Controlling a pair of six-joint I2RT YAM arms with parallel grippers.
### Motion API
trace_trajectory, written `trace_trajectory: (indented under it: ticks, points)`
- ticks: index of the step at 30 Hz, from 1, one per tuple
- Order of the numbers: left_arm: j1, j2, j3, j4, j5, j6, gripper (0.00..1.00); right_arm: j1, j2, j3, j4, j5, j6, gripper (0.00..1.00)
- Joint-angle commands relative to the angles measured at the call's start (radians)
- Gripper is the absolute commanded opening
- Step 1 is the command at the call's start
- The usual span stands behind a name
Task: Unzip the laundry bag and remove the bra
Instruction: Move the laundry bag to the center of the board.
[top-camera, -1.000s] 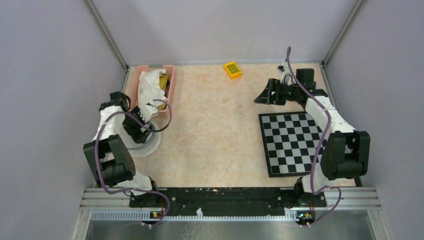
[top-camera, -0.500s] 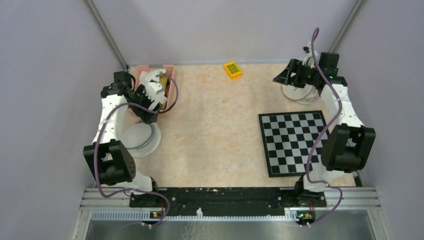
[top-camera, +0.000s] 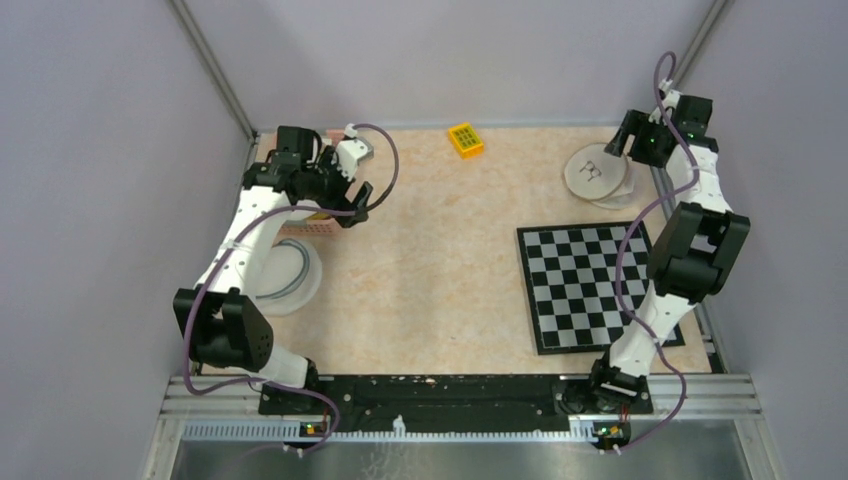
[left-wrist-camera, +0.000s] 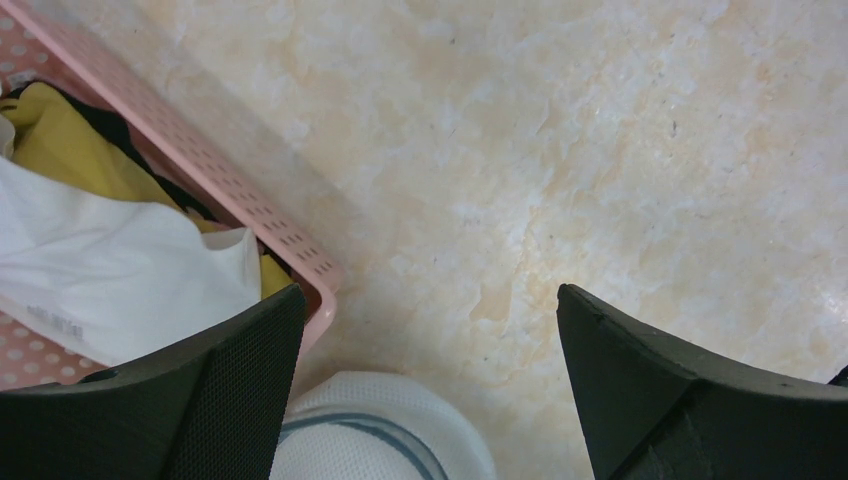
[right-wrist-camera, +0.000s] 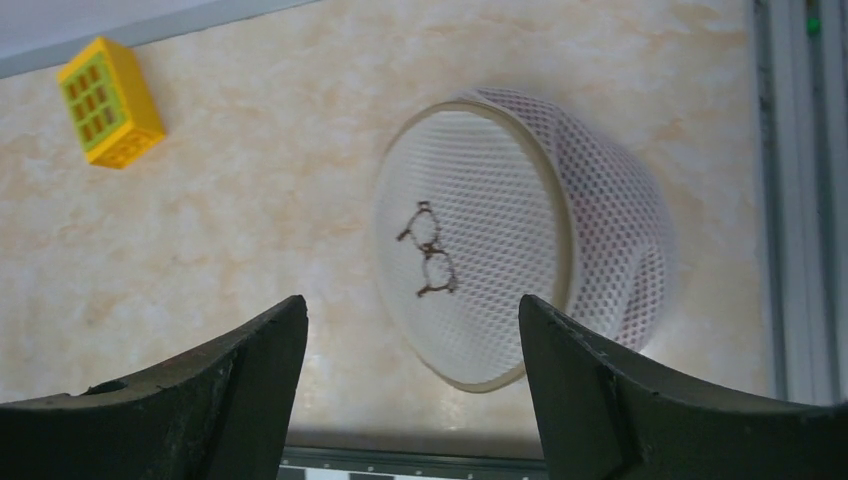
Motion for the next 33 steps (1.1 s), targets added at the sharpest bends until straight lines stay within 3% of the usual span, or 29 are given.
trace_trajectory:
  ticks: [1,7,14,22,27,33]
  points:
    - [-0.018,-0.033,-0.039,0.075,0.016,-0.061,0.99,-0.027,0.069,0.046,0.016,0.085,-0.053,0.75]
    - [-0.018,-0.039,-0.058,0.081,0.019,-0.068,0.99,-0.031,0.134,-0.030,0.077,0.025,-0.002,0.66]
    - [-0.018,-0.048,-0.089,0.094,0.036,-0.096,0.99,-0.005,0.188,-0.043,0.118,-0.120,0.069,0.27]
    - [-0.018,-0.076,-0.142,0.117,0.056,-0.128,0.99,0.107,0.216,-0.060,0.194,-0.259,0.151,0.00]
    - [-0.018,-0.091,-0.157,0.133,0.053,-0.139,0.99,0.208,0.211,-0.089,0.231,-0.325,0.224,0.00]
    - [-0.017,-0.131,-0.199,0.202,-0.005,-0.173,0.99,0.336,0.120,-0.239,0.315,-0.394,0.307,0.00]
